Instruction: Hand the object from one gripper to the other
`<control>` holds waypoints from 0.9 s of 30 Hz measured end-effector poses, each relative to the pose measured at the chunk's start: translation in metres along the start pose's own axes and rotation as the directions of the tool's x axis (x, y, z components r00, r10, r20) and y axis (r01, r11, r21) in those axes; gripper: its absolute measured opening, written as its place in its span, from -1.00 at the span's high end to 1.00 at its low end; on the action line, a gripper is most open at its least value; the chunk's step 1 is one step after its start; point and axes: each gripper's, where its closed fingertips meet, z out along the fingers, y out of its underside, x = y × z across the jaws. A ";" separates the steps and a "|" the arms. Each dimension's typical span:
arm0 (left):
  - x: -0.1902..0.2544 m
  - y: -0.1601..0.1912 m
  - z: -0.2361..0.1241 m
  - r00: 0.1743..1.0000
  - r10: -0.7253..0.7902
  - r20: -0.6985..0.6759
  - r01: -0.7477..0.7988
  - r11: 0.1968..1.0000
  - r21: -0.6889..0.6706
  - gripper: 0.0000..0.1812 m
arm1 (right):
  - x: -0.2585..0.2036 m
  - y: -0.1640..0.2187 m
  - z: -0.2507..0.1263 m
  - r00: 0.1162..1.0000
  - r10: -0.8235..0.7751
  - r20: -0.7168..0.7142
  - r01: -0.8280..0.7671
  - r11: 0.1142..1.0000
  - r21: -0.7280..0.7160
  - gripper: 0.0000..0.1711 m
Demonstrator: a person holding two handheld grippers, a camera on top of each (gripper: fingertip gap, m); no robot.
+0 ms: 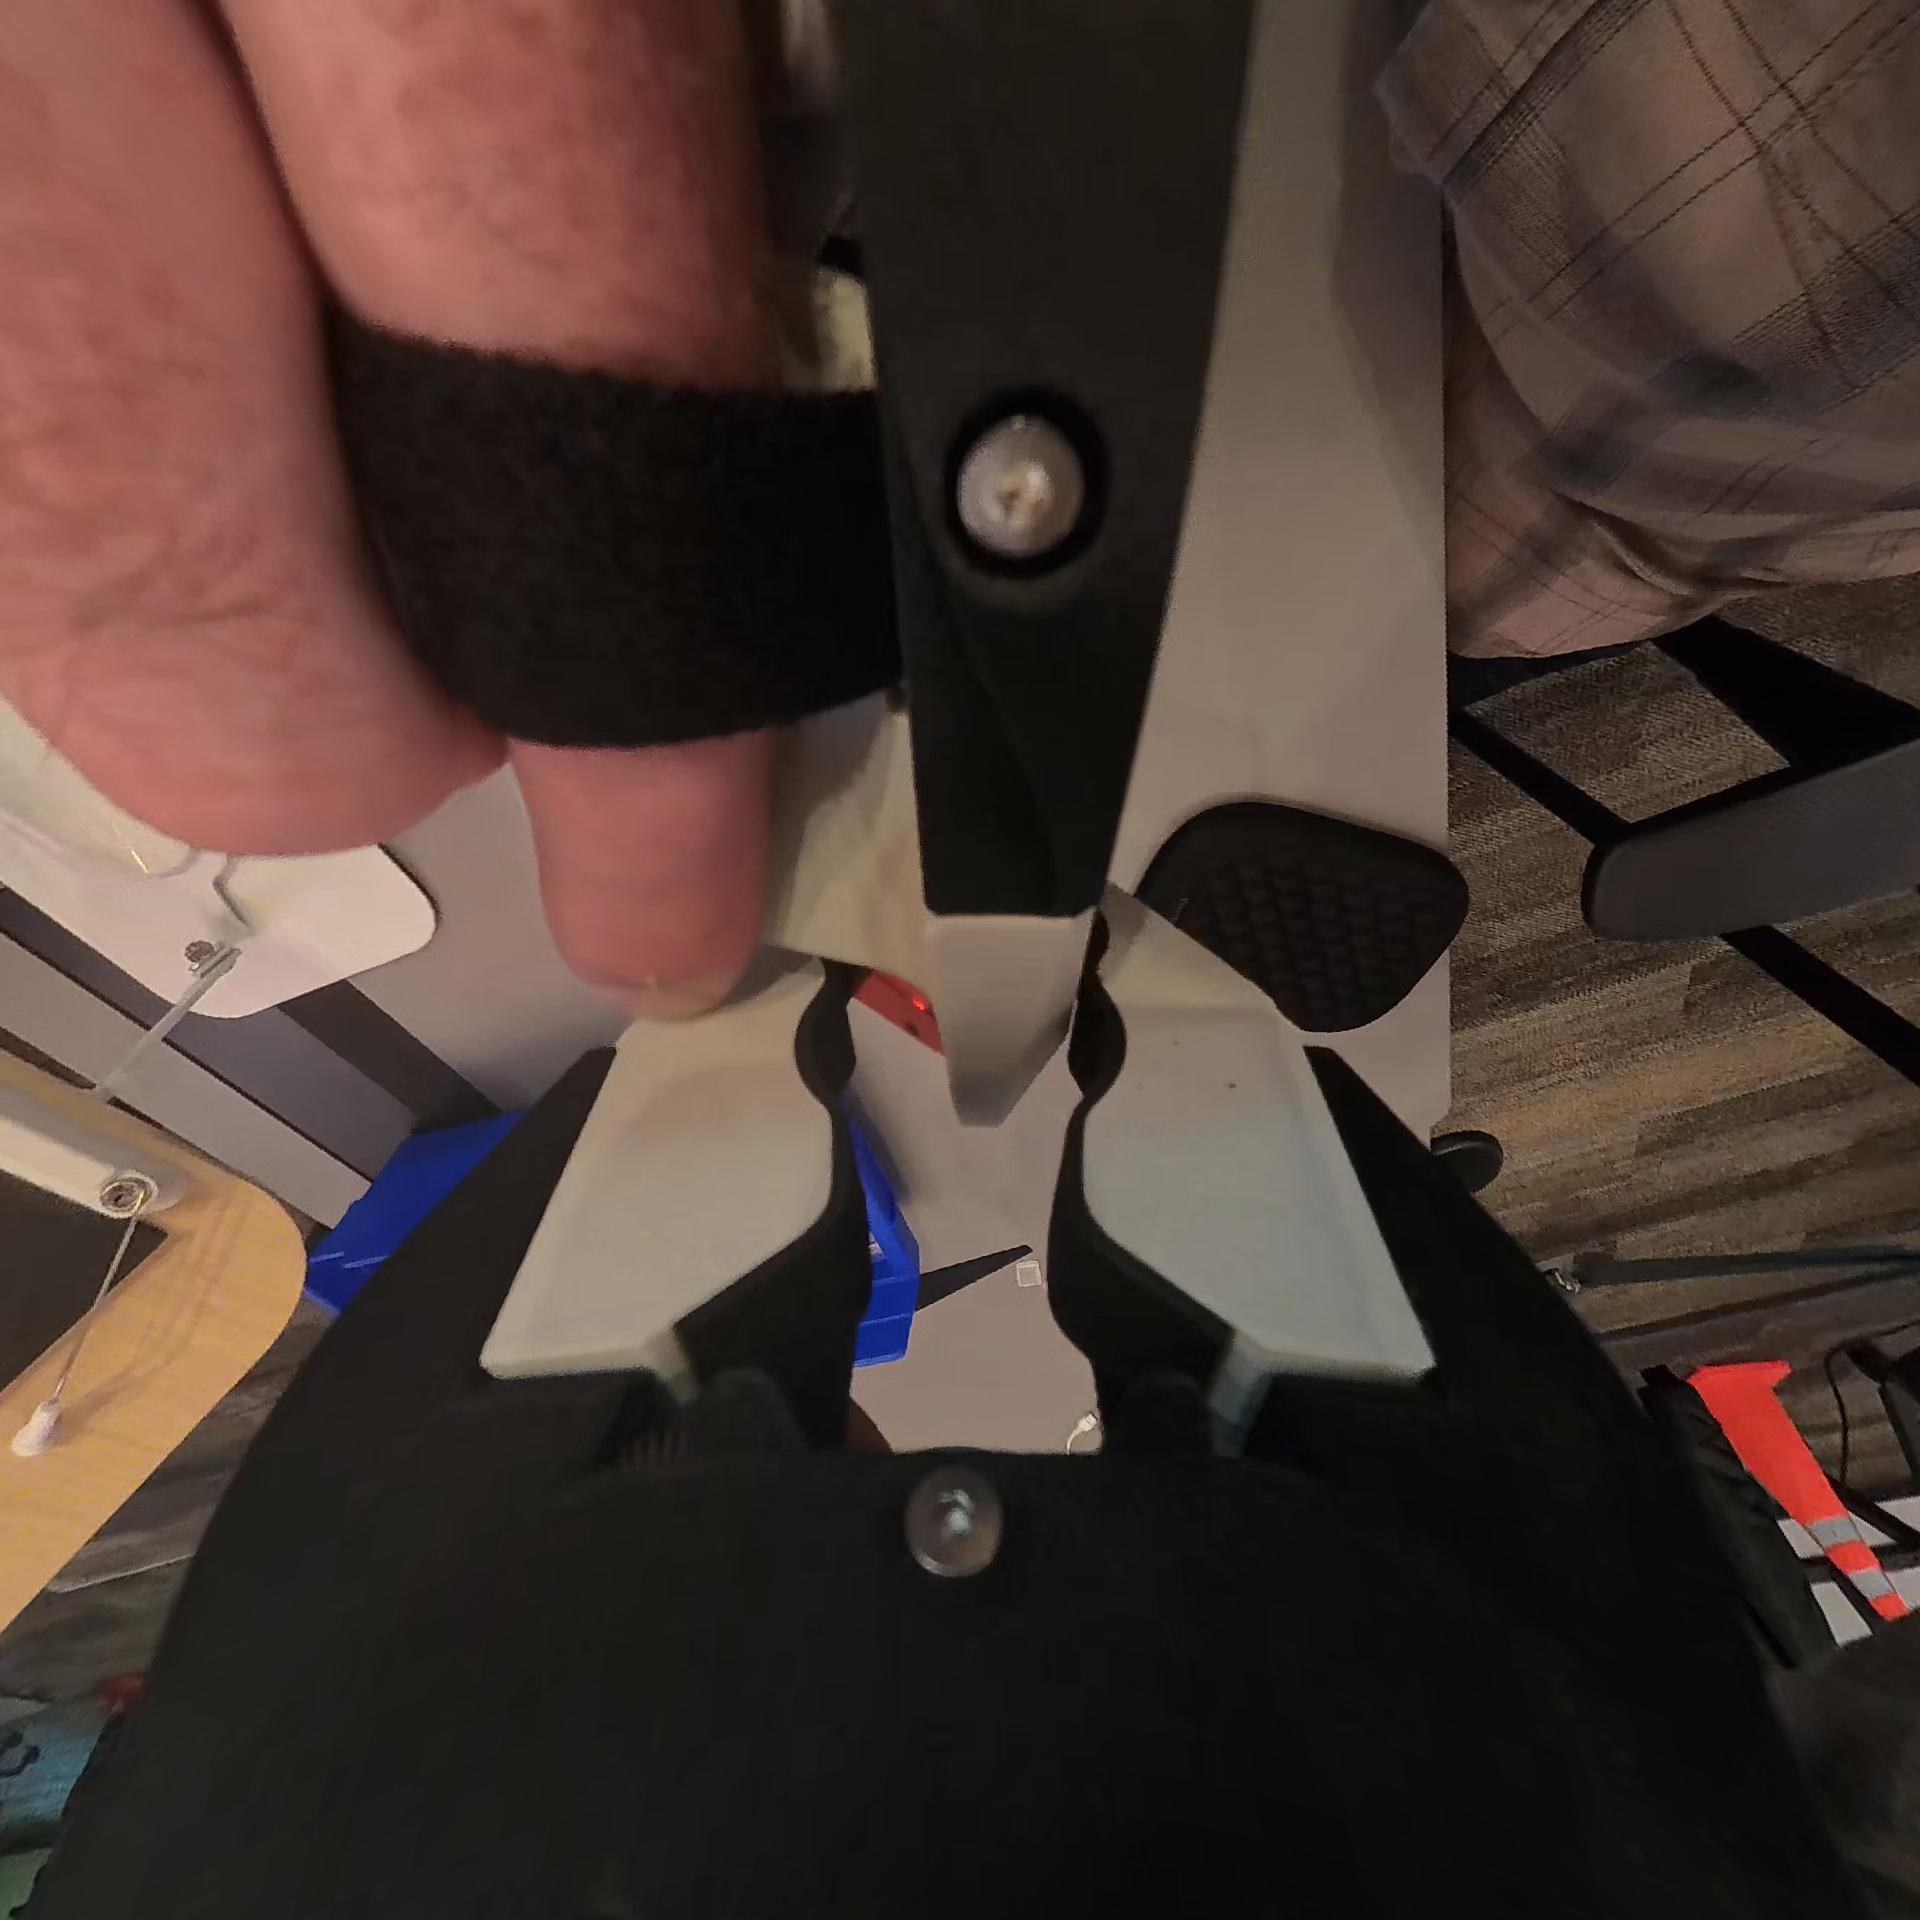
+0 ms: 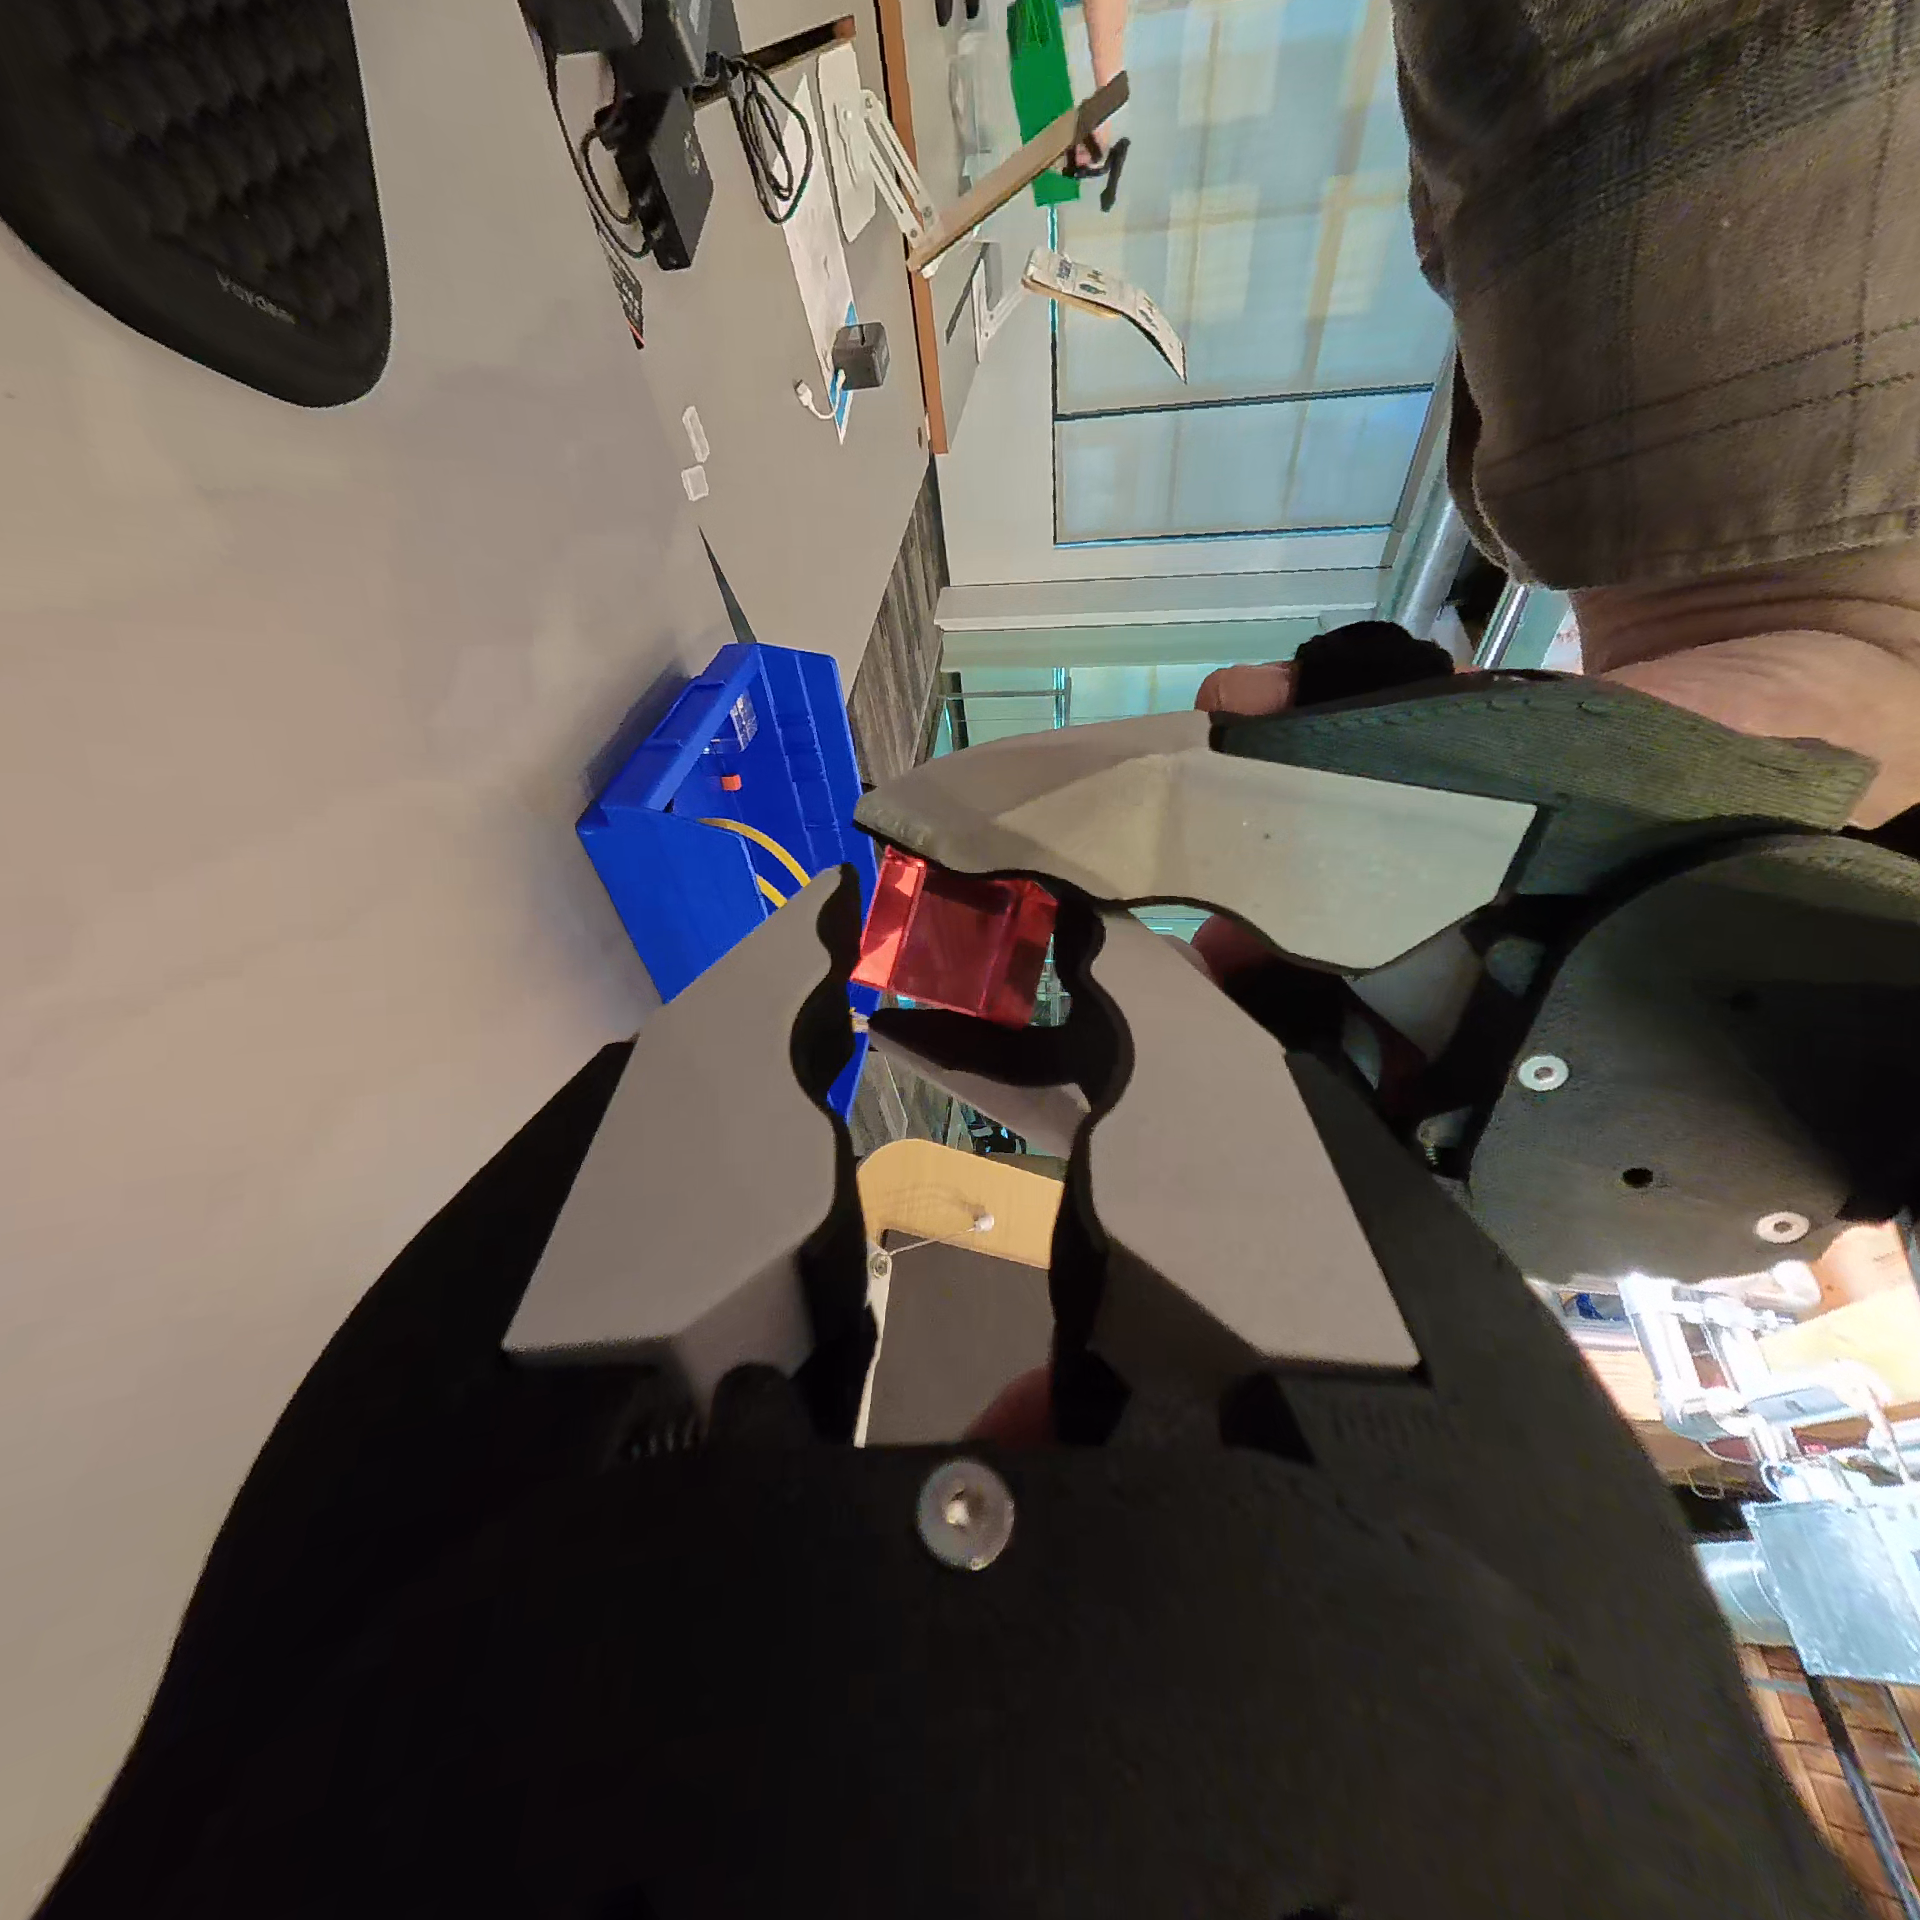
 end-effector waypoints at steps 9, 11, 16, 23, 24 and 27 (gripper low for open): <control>-0.005 0.003 -0.006 0.999 -0.020 0.040 0.020 1.000 0.003 0.57 | 0.010 0.005 0.002 0.998 0.006 -0.059 -0.007 1.000 -0.015 0.61; -0.007 0.004 -0.008 0.998 -0.027 0.053 0.027 1.000 -0.005 0.53 | 0.013 0.008 0.002 0.997 0.011 -0.073 -0.013 1.000 -0.023 0.60; -0.013 0.003 -0.014 0.994 -0.032 0.102 0.032 0.999 -0.003 0.55 | 0.020 0.012 0.001 0.995 0.015 -0.103 -0.018 0.999 -0.036 0.61; -0.029 0.007 -0.032 0.959 -0.106 0.264 0.087 0.993 0.082 0.37 | 0.047 0.025 -0.006 0.967 0.036 -0.250 -0.055 0.996 -0.067 0.62; -0.033 0.006 -0.038 0.944 -0.130 0.303 0.094 0.987 0.130 0.36 | 0.053 0.028 -0.008 0.958 0.035 -0.284 -0.059 0.995 -0.075 0.62; -0.048 0.003 -0.061 0.865 -0.239 0.441 0.097 0.943 0.319 0.34 | 0.071 0.040 -0.014 0.915 0.041 -0.400 -0.087 0.992 -0.096 0.61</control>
